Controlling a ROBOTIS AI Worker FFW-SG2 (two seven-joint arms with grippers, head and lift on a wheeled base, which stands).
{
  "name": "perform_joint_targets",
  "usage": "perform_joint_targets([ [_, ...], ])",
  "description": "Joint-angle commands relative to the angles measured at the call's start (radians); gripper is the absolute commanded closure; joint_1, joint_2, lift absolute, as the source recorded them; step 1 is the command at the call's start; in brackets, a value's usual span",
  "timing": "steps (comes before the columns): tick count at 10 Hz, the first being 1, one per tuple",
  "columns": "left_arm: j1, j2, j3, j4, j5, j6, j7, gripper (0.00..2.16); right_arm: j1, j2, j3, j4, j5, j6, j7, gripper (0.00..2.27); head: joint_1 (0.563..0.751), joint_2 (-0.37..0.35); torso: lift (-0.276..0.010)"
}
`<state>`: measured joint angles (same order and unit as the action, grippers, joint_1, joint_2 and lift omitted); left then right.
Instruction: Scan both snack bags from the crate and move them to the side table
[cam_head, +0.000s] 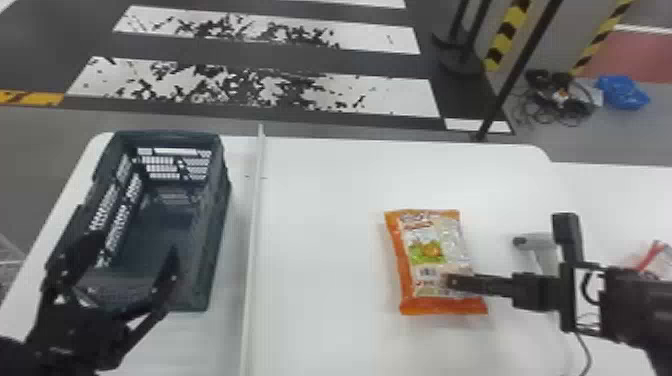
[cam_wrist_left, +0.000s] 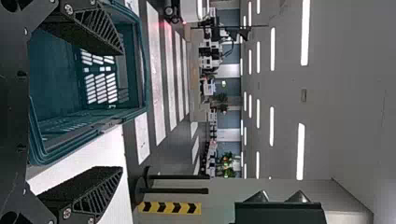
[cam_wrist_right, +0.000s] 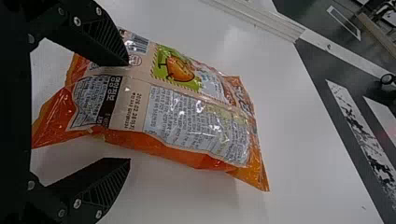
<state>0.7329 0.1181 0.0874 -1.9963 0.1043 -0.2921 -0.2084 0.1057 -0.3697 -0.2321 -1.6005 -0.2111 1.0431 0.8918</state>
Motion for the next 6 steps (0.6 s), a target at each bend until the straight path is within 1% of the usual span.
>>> perform_joint_targets([
  [1,-0.001,0.000,0.000,0.001,0.000,0.000,0.000,0.12,-0.004,-0.002,0.020,0.011,0.050,-0.016,0.019,0.97,0.695,-0.099,-0.075],
  [2,-0.001,0.000,0.000,0.001,0.000,0.000,0.000,0.12,-0.004,0.000,0.031,0.013,0.073,-0.010,0.013,2.14,0.695,-0.098,-0.075],
  [3,-0.001,0.000,0.000,0.001,0.000,0.000,0.000,0.12,-0.001,0.000,0.030,0.016,0.076,-0.016,0.018,2.22,0.695,-0.099,-0.075],
  [4,-0.001,0.000,0.000,0.001,0.000,0.000,0.000,0.12,0.005,-0.005,0.027,0.014,0.076,-0.034,0.050,2.25,0.695,-0.102,-0.075],
  [5,0.000,0.000,0.000,0.001,0.000,0.000,0.001,0.12,0.011,-0.005,0.013,0.010,0.055,-0.037,0.061,2.25,0.695,-0.100,-0.075],
  [6,0.000,0.000,0.000,-0.001,0.000,0.000,0.001,0.12,0.025,-0.002,-0.021,-0.012,0.029,-0.037,0.061,2.25,0.695,-0.098,-0.075],
])
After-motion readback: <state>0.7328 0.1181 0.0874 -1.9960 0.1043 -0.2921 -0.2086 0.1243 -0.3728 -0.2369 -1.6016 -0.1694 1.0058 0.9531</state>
